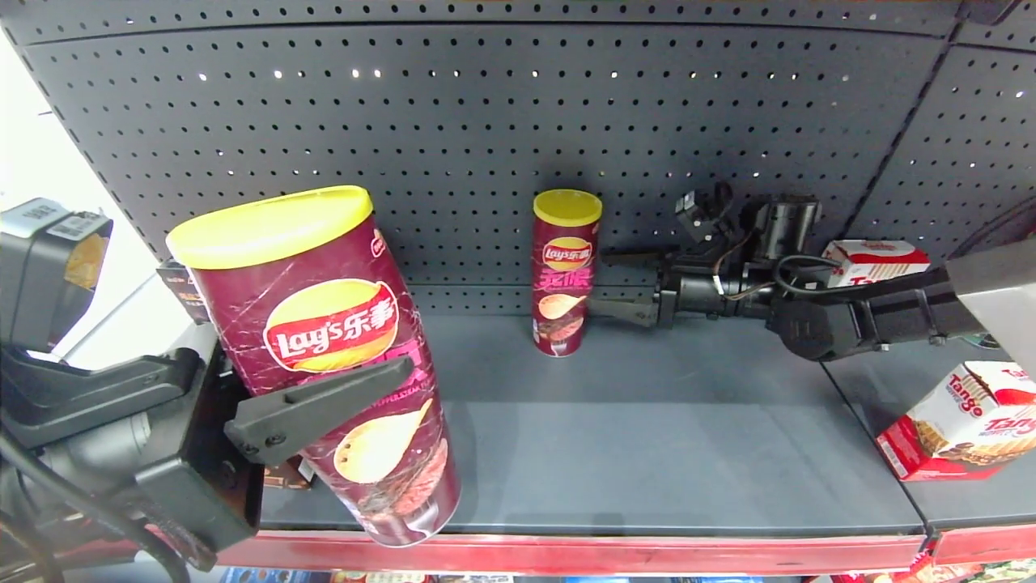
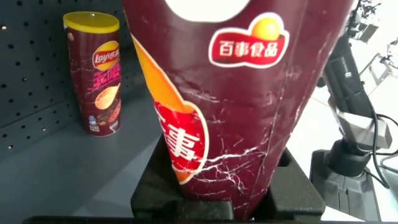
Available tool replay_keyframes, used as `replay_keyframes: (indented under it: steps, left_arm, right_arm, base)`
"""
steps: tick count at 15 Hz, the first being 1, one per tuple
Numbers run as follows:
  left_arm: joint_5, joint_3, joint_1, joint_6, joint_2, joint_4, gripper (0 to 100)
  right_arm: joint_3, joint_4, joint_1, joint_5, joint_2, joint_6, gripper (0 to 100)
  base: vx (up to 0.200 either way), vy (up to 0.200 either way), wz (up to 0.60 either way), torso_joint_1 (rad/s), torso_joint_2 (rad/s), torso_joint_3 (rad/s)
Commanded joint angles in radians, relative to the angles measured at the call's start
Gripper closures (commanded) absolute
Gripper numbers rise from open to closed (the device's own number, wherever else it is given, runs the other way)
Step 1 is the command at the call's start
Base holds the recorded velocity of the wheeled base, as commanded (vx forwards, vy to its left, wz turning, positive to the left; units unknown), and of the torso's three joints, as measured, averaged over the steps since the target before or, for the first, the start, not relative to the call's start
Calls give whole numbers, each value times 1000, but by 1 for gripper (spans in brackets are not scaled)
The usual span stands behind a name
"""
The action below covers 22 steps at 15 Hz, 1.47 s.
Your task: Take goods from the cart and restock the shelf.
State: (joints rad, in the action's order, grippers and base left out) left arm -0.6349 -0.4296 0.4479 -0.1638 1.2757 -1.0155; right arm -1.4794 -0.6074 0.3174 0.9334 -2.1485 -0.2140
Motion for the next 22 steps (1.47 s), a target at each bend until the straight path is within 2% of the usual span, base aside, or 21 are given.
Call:
replay_keyframes:
  steps: [1, 4, 6, 7, 14, 22]
  left_arm:
    - [0, 0, 0, -2, 1, -1, 100]
    - [1, 2, -1, -2, 1, -3, 100]
    - [0, 2, -15, -2, 1, -3, 100]
    - [-3, 5, -40, -2, -3, -3, 100]
    - [-2, 18, -43, -2, -9, -3, 100]
    - [-2, 29, -43, -2, -18, -3, 100]
  right_arm:
    - [-50, -2, 9, 1, -67, 1, 0]
    - [-91, 0, 38, 1, -111, 1, 0]
    - [-91, -2, 46, 1, -113, 1, 0]
    - [-90, -2, 61, 1, -111, 1, 0]
    - [-33, -23, 104, 1, -80, -4, 0]
    - [-133, -26, 143, -47, -165, 30, 0]
  base:
    - [0, 0, 0, 0, 0, 0]
    - [0, 0, 0, 0, 0, 0]
    - [0, 0, 0, 0, 0, 0]
    - [0, 0, 0, 0, 0, 0]
    - [0, 0, 0, 0, 0, 0]
    - [0, 0, 0, 0, 0, 0]
